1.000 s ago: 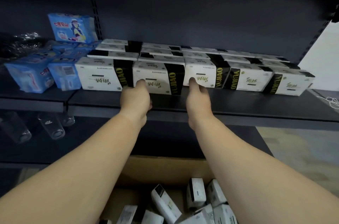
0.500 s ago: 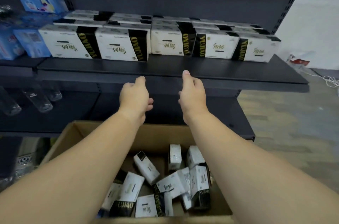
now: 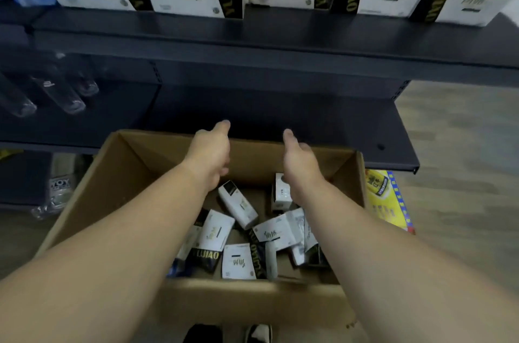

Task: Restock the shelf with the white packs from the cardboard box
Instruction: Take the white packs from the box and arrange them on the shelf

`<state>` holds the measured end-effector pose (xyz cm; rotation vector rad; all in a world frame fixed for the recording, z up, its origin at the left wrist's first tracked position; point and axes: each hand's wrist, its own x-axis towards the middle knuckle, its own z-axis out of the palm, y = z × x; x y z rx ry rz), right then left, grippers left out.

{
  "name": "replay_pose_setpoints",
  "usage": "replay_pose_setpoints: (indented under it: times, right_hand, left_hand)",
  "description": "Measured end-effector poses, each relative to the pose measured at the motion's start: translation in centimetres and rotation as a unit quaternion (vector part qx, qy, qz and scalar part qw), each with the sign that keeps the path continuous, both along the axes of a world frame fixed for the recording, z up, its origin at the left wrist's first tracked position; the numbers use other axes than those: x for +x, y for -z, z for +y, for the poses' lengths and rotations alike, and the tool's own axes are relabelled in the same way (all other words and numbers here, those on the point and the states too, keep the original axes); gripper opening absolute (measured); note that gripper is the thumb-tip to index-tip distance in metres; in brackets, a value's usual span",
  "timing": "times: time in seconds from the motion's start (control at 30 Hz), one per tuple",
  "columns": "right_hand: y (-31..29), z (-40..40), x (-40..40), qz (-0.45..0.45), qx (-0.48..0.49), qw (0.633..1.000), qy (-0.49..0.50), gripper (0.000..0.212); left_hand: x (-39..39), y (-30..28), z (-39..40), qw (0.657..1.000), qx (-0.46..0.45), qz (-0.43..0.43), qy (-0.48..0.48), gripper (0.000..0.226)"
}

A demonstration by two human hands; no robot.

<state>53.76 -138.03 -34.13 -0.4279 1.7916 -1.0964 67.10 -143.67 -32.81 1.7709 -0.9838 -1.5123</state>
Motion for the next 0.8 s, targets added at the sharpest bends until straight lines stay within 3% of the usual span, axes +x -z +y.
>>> replay_pose_setpoints:
  times: [0.1, 0.4, 0.57, 0.8]
  right_hand:
    - [3.8, 0.5, 0.7, -0.012, 0.069, 0.998, -0.002, 0.062]
    - [12.7, 0.2, 1.5, -0.012, 0.188, 0.982, 0.008, 0.061]
    - [16.6, 1.4, 1.7, 0.019, 0.249, 0.968, -0.042, 0.042]
    - [22.1, 3.2, 2.7, 0.010, 0.359, 0.925, -0.120, 0.055]
  left_hand:
    - [0.4, 3.8, -0.5, 0.998, 0.056, -0.017, 0.022, 0.053]
    - [0.0, 13.3, -0.1, 0.976, 0.193, -0.048, 0.085, 0.050]
    - [0.9, 17.2, 1.1, 0.959, 0.256, -0.076, 0.094, 0.044]
    - [1.6, 21.4, 2.4, 0.922, 0.340, -0.094, 0.158, 0.056]
